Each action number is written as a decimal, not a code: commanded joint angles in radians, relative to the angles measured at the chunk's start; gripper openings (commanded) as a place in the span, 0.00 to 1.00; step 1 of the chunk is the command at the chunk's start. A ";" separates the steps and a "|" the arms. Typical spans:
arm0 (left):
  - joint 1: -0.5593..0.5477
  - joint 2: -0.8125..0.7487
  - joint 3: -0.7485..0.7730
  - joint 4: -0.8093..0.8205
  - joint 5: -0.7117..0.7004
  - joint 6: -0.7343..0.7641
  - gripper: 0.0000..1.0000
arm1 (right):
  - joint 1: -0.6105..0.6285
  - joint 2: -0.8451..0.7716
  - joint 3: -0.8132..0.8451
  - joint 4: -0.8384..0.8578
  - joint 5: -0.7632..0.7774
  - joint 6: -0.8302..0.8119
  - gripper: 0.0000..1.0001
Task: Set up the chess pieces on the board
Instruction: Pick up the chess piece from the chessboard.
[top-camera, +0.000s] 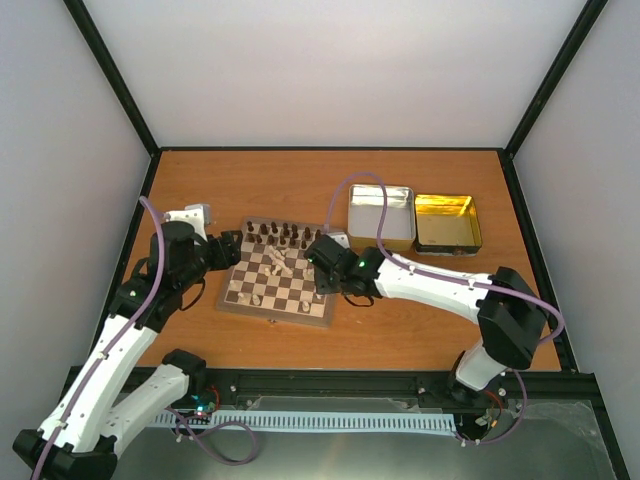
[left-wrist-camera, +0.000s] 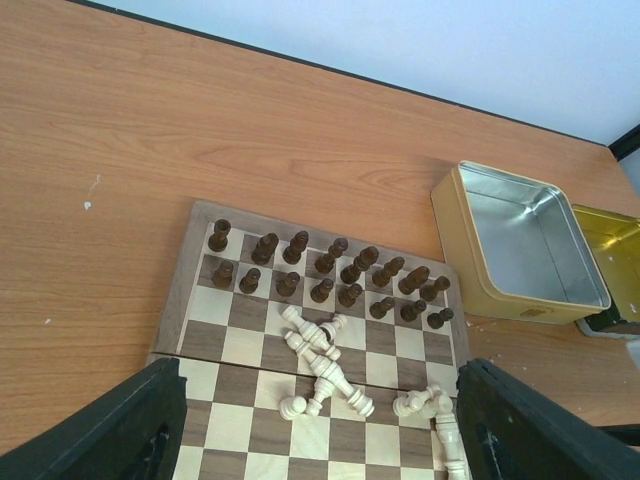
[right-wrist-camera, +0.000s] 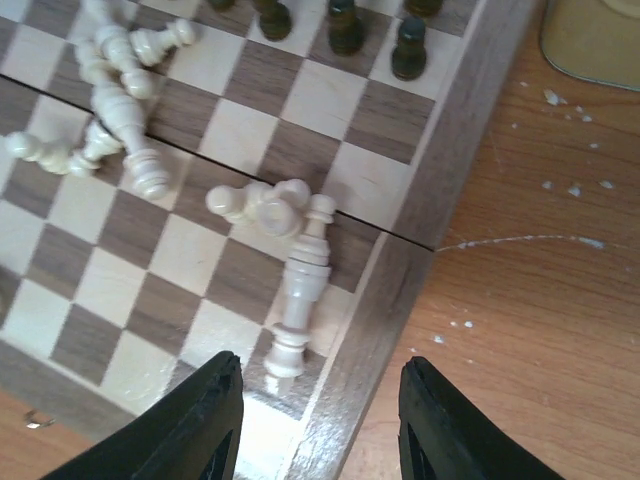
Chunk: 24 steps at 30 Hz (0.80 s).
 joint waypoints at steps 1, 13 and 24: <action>-0.006 -0.011 0.005 0.015 0.016 -0.011 0.75 | -0.012 0.035 -0.010 0.022 0.008 0.023 0.43; -0.006 -0.022 -0.010 0.014 0.034 -0.018 0.75 | -0.013 0.166 0.020 0.061 -0.083 -0.016 0.40; -0.006 -0.022 -0.015 0.017 0.043 -0.022 0.75 | -0.012 0.256 0.080 0.053 -0.039 -0.016 0.34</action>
